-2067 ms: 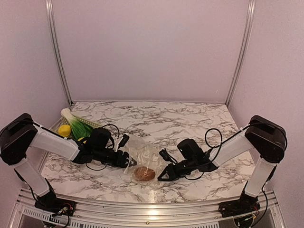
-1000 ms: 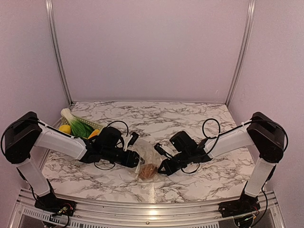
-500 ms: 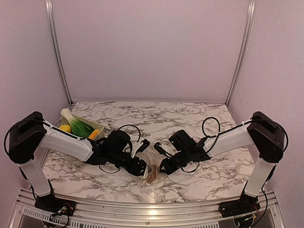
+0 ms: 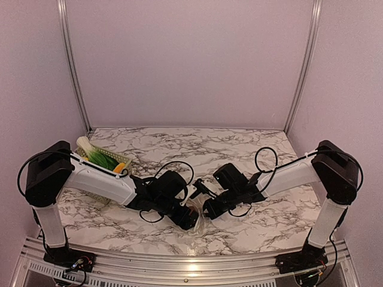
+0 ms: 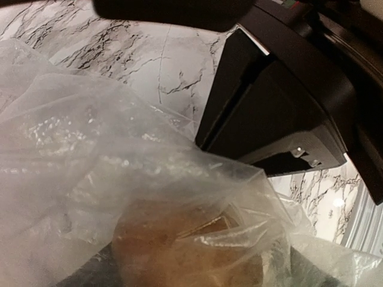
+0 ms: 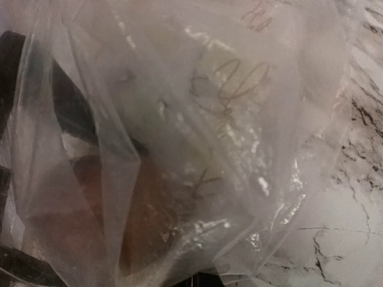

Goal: Open the zip-top bag and remove the fake food

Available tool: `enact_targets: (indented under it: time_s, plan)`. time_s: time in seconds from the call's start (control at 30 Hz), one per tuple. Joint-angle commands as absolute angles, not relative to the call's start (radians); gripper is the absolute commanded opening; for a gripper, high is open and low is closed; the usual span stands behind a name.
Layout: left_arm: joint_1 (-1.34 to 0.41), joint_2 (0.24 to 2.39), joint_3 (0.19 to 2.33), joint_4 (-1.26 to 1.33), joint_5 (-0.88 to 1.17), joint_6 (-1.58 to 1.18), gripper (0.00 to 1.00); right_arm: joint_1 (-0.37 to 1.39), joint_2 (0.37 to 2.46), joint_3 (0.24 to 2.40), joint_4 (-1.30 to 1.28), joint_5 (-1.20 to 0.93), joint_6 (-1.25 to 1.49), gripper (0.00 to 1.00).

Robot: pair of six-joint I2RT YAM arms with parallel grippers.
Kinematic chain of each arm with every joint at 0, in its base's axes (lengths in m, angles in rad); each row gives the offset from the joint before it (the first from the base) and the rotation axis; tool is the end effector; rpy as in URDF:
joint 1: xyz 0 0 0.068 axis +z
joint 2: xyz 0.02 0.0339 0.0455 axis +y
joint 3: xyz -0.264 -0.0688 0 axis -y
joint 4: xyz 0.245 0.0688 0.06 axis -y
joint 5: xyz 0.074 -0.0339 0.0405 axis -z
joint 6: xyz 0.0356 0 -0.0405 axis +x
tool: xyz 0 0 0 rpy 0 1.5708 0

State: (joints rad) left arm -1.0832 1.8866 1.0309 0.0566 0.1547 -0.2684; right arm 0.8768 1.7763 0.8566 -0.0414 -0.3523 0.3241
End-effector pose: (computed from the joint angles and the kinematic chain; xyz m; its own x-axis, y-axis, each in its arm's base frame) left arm 0.1751 -0.3419 0.1406 -0.5686 0.5129 -0.6431 0.8011 0.5227 -0.2914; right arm 0.2026 0.2627 0.1254 -0.7671 -0.4546 -0.4527 -0.6367 0.6258 0.4505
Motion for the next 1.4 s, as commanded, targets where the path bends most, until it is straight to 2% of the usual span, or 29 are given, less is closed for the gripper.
enact_targets:
  time_s: [0.0,0.2,0.3,0.67,0.83,1.13,1.23,1.37]
  plan:
    - [-1.094,1.921,1.010,-0.070,0.028,-0.257,0.83,0.873,1.804,0.853,-0.086,-0.315,0.327,0.00]
    - [-1.066,1.811,0.905,0.037,0.051,-0.304,0.64,0.852,1.803,0.824,-0.068,-0.321,0.329,0.00]
    - [-1.040,1.765,0.848,0.104,0.087,-0.331,0.59,0.842,1.801,0.809,-0.064,-0.315,0.328,0.00]
    - [-0.935,1.605,0.642,0.349,0.239,-0.437,0.61,0.803,1.771,0.766,-0.060,-0.290,0.327,0.00]
    - [-0.917,1.498,0.572,0.450,0.289,-0.471,0.56,0.795,1.763,0.758,-0.054,-0.290,0.328,0.00]
    - [-0.801,1.327,0.427,0.602,0.390,-0.620,0.56,0.778,1.736,0.732,-0.029,-0.307,0.345,0.00]
    - [-0.739,1.239,0.378,0.604,0.390,-0.674,0.56,0.771,1.713,0.718,-0.017,-0.314,0.350,0.00]
    - [-0.619,1.109,0.362,0.483,0.350,-0.702,0.56,0.767,1.693,0.708,-0.009,-0.311,0.352,0.00]
